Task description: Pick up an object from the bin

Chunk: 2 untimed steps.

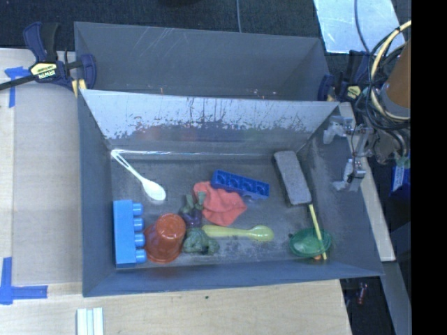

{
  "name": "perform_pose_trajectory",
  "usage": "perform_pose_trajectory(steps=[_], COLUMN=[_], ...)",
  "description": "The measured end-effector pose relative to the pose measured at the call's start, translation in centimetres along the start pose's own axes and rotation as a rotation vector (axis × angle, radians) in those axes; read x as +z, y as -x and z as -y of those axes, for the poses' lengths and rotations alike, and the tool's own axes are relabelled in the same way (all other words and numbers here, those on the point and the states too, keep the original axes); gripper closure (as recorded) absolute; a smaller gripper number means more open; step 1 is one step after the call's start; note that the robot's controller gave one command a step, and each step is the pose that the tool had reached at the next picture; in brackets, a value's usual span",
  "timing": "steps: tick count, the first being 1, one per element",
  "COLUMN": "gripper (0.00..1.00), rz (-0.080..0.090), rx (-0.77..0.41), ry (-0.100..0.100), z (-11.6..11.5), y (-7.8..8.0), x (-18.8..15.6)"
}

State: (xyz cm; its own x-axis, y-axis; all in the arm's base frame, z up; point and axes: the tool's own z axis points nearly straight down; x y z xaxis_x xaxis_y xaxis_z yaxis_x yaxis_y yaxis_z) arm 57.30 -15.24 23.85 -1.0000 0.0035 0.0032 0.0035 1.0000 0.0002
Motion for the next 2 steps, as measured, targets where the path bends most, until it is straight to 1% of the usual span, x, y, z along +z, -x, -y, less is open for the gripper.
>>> perform_pose_trajectory(steps=[1,2], gripper=[0.00,0.00], rz=[0.006,0.011], rx=[-0.003,0.131], ry=[-0.001,-0.001], z=[-0.1,-0.5], y=[0.1,2.4], x=[-0.4,6.5])
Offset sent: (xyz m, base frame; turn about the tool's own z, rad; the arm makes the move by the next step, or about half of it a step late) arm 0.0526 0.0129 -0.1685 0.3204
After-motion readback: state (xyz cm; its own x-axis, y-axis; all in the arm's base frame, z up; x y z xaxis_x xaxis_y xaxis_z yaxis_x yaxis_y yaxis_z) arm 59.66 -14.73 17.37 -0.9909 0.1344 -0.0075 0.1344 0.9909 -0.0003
